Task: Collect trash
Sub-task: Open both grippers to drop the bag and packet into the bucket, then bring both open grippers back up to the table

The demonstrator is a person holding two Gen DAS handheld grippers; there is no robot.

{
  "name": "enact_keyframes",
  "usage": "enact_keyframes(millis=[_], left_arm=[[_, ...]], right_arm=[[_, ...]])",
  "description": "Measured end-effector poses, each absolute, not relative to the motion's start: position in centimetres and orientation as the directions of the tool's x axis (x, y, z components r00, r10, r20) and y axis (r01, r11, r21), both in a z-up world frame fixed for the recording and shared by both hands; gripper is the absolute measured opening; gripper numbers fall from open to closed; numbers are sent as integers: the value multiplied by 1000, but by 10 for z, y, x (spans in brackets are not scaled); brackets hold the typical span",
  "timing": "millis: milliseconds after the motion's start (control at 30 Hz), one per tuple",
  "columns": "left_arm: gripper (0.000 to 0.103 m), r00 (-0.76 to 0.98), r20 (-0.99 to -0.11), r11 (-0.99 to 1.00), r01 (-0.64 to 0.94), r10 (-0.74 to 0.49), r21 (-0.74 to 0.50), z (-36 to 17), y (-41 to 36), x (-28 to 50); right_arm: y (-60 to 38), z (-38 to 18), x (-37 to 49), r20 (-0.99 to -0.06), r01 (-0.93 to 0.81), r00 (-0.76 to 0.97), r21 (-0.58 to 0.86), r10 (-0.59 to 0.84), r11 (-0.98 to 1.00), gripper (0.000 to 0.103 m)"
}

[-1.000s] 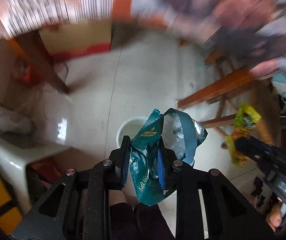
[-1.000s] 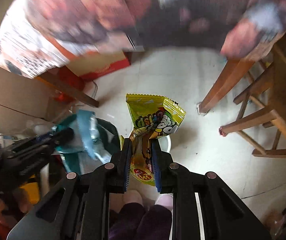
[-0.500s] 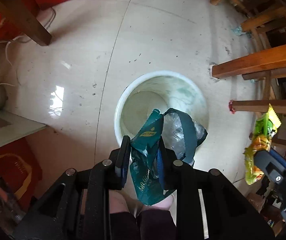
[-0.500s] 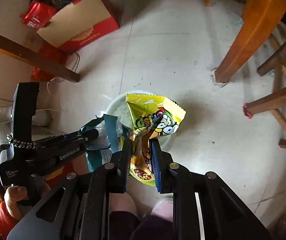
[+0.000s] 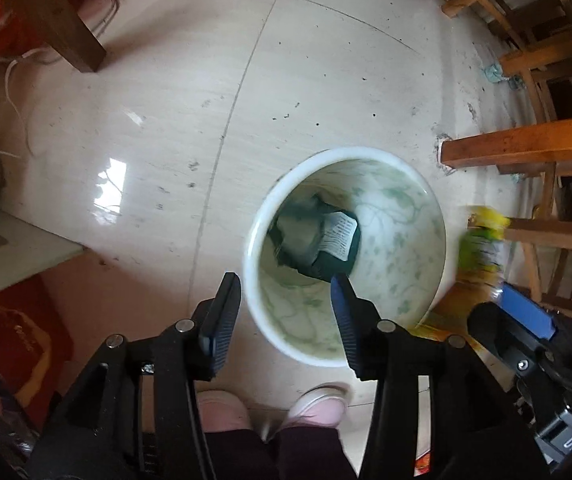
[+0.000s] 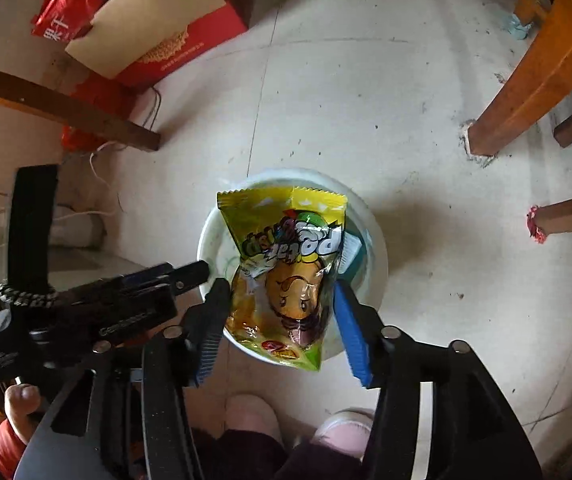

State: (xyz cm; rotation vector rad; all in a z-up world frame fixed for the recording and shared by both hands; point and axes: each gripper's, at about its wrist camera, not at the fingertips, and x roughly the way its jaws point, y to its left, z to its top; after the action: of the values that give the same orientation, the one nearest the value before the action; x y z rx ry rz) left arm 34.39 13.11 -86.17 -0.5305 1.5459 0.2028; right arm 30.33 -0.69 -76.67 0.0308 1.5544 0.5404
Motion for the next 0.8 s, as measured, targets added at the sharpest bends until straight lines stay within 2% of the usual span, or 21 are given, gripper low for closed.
enact_keyframes(millis=[67, 233, 433, 633, 800], left_arm=[[46, 39, -980, 879, -435, -198, -195, -848, 133, 341], [46, 53, -987, 900, -407, -149, -158, -810, 140, 337], [46, 108, -982, 898, -397, -158, -188, -726, 144, 332], [46, 191, -977, 932, -329, -92, -152, -615, 139, 327], [46, 253, -965, 947, -289, -68, -142, -526, 138, 320]], right_arm=[[-7, -764, 303, -940, -307, -76, 341, 334, 889, 59], [-11, -744, 302, -946, -301, -70, 322, 316, 898, 59], [-23, -688, 300, -938, -246, -48, 345, 344, 906, 59], [-25, -598, 304, -933, -250, 4, 348, 360, 904, 59], [-24, -498, 305, -930, -280, 87, 322, 358, 904, 59]])
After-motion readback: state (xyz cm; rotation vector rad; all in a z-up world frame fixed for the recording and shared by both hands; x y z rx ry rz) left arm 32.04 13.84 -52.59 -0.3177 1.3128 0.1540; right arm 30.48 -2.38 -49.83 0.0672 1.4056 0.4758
